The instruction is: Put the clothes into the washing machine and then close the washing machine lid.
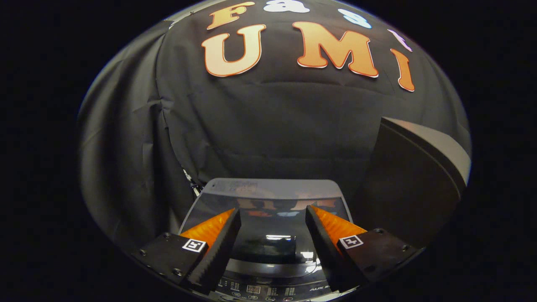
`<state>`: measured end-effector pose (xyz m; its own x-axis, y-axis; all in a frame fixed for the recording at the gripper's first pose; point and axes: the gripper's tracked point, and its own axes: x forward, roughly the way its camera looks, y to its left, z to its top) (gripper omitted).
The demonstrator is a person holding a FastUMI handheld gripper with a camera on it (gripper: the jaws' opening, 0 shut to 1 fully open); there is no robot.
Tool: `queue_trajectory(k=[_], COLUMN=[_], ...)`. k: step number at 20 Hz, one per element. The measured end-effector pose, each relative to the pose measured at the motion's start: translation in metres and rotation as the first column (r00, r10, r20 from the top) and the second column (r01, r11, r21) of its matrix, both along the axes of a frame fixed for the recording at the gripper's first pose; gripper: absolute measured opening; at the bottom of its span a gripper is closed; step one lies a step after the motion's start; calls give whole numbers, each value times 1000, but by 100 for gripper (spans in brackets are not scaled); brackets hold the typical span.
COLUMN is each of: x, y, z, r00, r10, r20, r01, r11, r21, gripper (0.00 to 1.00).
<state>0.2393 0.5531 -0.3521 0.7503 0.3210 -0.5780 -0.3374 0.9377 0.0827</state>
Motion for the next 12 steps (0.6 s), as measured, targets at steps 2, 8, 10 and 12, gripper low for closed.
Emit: queue_trajectory(k=[2, 8, 10, 12], x=[-8, -24, -32, -39], y=[2, 12, 2, -16], z=[-5, 56, 99, 142], r00=[1000, 999, 994, 985], r10=[4, -2, 0, 11], r20=[-13, 51, 112, 174], r01=[-4, -2, -13, -35], r11=[1000, 997, 993, 990], r21=[-5, 83, 115, 134], gripper=[99, 99, 99, 99])
